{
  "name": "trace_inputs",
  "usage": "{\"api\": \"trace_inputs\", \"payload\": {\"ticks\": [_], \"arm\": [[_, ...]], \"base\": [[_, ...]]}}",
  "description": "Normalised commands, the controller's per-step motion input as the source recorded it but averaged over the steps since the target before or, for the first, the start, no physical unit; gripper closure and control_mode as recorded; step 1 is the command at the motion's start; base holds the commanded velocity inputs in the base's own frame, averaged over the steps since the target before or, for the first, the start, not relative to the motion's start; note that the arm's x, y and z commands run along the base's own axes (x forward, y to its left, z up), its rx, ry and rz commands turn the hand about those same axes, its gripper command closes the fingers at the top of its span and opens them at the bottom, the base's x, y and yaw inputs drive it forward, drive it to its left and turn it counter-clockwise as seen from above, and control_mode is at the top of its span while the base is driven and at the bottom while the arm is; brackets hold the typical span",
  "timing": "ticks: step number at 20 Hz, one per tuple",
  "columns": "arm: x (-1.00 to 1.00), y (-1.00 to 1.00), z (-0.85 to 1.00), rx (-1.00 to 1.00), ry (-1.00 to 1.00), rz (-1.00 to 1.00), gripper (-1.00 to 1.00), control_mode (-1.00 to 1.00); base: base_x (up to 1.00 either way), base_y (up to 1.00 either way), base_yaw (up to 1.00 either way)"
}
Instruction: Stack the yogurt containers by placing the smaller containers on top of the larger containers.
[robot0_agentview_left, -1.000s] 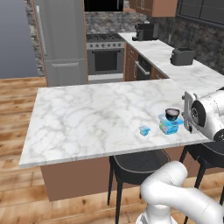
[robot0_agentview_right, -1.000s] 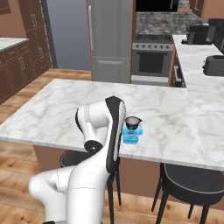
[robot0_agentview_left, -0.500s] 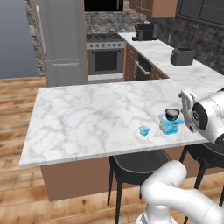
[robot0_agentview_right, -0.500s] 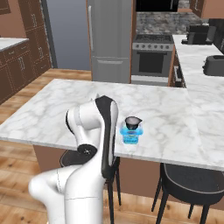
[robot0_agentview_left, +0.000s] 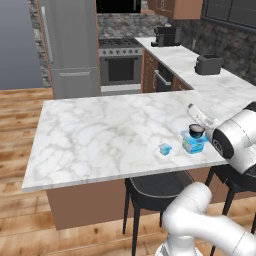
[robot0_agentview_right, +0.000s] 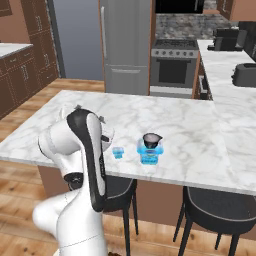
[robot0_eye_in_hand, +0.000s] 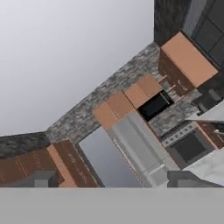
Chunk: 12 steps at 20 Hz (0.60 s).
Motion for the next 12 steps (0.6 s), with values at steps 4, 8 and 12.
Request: {"api": "trace_inputs", "payload": {"ticks": [4,8,12], "arm": [[-0.05,0.96,0.87,-0.71,-0.05,0.00,-1.00,-1.00],[0.00,0.63,1.00,-0.69,0.02,-0.04,-1.00,-1.00],[0.00,0.31,1.00,-0.70,0.07,-0.08,-1.00,-1.00]], "base": [[0.00,0.00,0.00],[0.00,0.00,0.00],[0.00,0.00,0.00]]}}
